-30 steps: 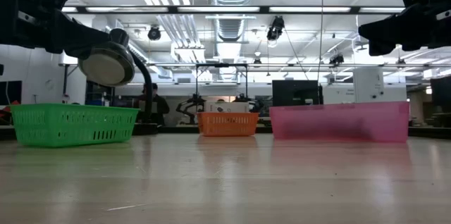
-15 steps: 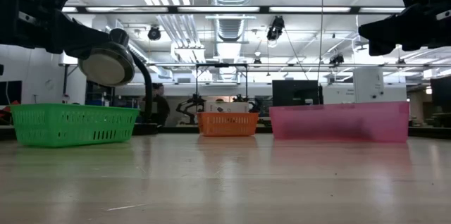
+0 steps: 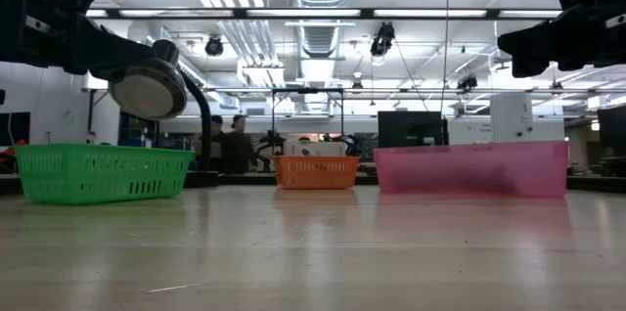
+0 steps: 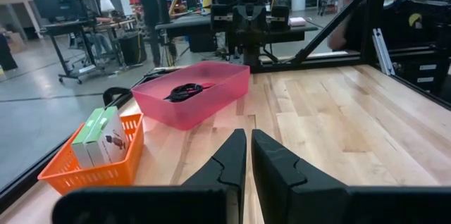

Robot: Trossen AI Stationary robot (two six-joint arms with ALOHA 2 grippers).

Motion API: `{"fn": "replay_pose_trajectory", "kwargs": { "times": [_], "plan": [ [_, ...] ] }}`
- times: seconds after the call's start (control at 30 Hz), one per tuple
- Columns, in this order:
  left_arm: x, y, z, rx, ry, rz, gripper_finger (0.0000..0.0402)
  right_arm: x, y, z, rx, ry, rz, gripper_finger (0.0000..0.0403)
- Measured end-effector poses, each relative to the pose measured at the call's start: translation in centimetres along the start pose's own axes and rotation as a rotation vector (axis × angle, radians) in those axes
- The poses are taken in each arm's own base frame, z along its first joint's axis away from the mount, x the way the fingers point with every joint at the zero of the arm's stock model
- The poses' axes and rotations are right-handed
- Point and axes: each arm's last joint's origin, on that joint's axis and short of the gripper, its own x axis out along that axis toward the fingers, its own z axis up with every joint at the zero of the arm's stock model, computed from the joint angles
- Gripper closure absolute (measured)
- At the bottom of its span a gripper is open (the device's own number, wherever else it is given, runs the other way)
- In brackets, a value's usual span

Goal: Pick and place items into bin
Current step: Return to Home Position

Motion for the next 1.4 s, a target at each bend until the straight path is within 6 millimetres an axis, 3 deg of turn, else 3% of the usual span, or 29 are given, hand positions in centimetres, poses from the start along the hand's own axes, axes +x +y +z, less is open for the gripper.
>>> {"fn": "replay_pose_trajectory", "kwargs": {
  "times": [1.4],
  "plan": [
    [0.03, -0.01, 0.08, -0.004, -0.02, -0.001, 0.0393, 0.0, 0.0, 0.0, 0.0, 0.0, 0.0, 0.0374]
  ]
}}
